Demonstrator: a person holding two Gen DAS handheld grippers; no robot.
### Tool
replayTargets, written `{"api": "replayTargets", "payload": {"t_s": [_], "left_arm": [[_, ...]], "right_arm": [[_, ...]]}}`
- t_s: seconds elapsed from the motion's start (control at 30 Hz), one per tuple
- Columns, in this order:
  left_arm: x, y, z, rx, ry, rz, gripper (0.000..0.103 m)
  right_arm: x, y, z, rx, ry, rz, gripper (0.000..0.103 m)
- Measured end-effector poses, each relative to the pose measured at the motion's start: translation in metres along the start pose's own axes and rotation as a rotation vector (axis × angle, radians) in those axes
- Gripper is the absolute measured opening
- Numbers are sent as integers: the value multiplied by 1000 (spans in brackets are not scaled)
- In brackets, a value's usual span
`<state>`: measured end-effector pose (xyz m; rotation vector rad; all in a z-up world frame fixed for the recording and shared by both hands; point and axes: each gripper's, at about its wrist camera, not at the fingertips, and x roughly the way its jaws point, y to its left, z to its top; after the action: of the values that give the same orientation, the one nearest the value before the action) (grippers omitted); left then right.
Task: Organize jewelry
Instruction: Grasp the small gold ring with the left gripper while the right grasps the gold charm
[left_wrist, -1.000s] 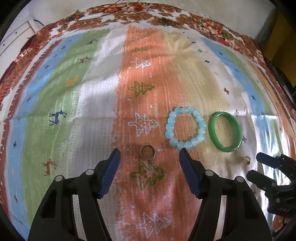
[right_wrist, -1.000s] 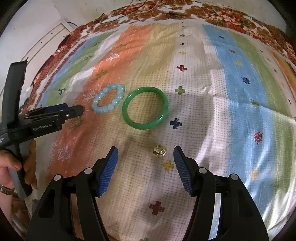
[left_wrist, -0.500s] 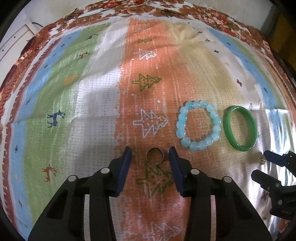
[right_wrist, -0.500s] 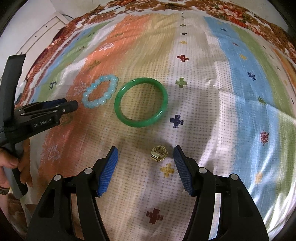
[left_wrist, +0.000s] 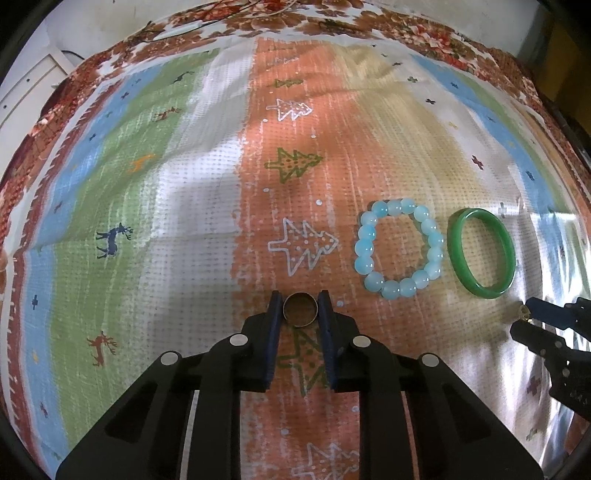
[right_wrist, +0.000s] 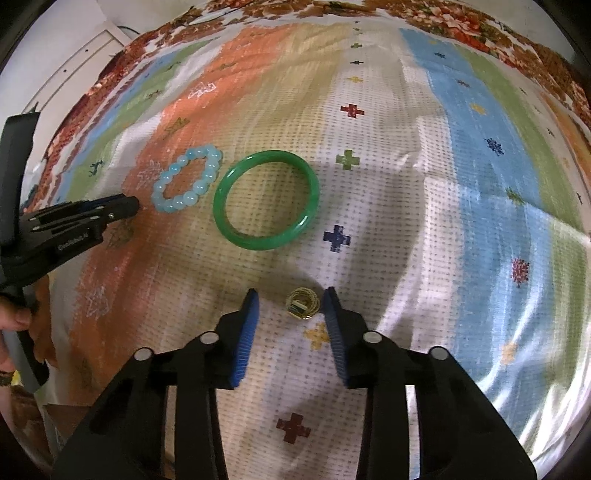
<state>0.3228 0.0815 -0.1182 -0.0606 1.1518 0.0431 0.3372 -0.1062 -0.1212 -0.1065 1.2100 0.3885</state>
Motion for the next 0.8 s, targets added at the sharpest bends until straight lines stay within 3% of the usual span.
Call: {"api": "replayTargets", "payload": {"t_s": [0.07, 0.13, 0.8], "left_arm": [[0, 0, 0, 0, 0, 0, 19], [0, 0, 0, 0, 1, 2, 19], [-10, -2, -4, -5, 0, -22, 19]], "right_arm": [[0, -2, 0, 4, 0, -4, 28], [-1, -5, -1, 8, 0, 2, 18], [-12, 4, -6, -25, -26, 3, 17]]}}
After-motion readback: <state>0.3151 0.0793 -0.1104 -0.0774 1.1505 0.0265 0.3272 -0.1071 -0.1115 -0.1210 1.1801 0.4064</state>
